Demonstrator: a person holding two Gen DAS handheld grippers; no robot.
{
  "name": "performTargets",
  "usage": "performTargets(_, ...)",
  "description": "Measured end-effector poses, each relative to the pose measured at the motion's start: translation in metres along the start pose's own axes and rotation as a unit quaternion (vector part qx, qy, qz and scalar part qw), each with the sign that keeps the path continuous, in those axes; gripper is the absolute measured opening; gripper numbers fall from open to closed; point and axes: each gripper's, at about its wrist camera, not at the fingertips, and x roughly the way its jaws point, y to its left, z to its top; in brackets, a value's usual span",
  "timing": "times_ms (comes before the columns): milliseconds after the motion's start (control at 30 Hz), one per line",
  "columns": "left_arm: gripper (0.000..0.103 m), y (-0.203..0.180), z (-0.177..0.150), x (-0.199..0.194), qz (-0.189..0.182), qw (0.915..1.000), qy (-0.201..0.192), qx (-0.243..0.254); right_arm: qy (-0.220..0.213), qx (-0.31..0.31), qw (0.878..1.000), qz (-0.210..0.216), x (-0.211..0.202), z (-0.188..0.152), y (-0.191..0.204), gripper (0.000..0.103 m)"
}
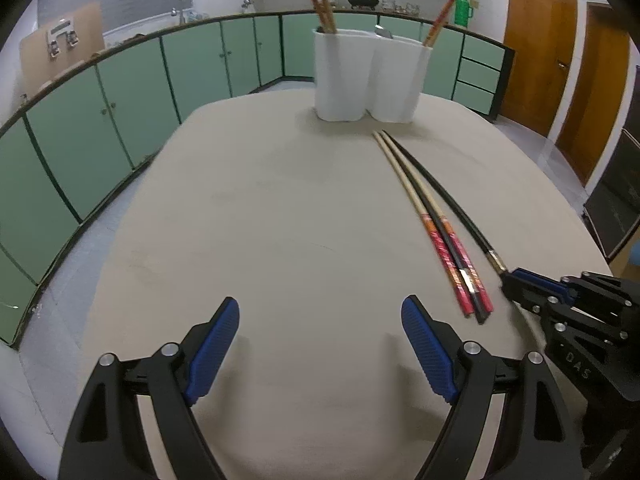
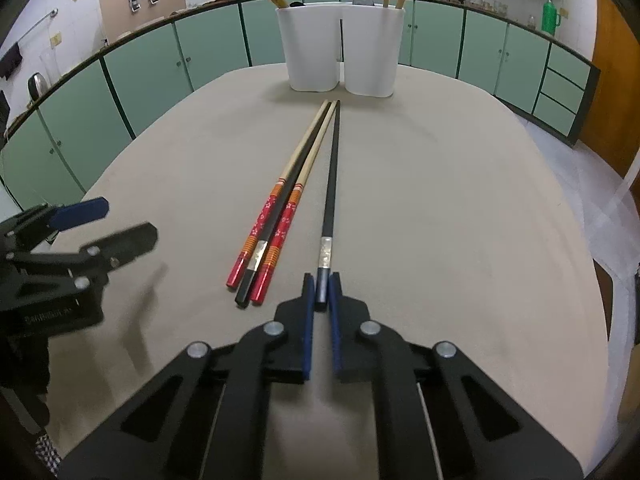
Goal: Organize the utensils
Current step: 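Grasp a black chopstick with the right tool while the left tool grasps a red-patterned chopstick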
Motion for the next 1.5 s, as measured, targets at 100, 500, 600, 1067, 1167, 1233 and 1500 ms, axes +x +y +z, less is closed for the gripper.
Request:
performTargets(100, 0.082, -0.013, 0.000, 0.003, -0.015, 0.9998, 0.007, 0.010, -0.001, 0.009, 1.000, 0.000, -0.002, -0.001, -0.004, 0.006)
performTargets(500, 0.082, -0.055, 0.003, 0.018, -0.037, 0.9981, 0.027, 0.042, -0.004, 0.033, 0.999, -0.008, -0.006, -0.006, -0.029, 0.006)
performTargets(600, 0.082, -0.056, 0.005, 0.024, -0.032, 0.9983, 0.032, 0.036, -0.005, 0.034, 0.999, -0.006, -0.006, -0.007, -0.029, 0.006)
performTargets(1067, 0.063, -0.044, 0.006, 0.025, -0.009, 0.9998, 0.019, 0.004, -0.005, 0.029, 1.000, -0.004, -0.005, -0.009, -0.030, 0.007)
performTargets(1167, 0.040, -0.052, 0.007, 0.024, -0.020, 0.9996, 0.014, 0.014, -0.005, 0.032, 0.999, 0.000, -0.005, -0.009, -0.031, 0.006)
performTargets(1233, 0.025, -0.056, 0.007, 0.024, -0.030, 0.9993, 0.011, 0.018, -0.005, 0.036, 0.999, 0.005, -0.005, -0.010, -0.032, 0.006)
performTargets(1500, 0.007, -0.059, 0.007, 0.019, -0.042, 0.9989, 0.003, 0.019, -0.008, 0.032, 0.999, 0.002, -0.010, -0.008, -0.032, 0.006)
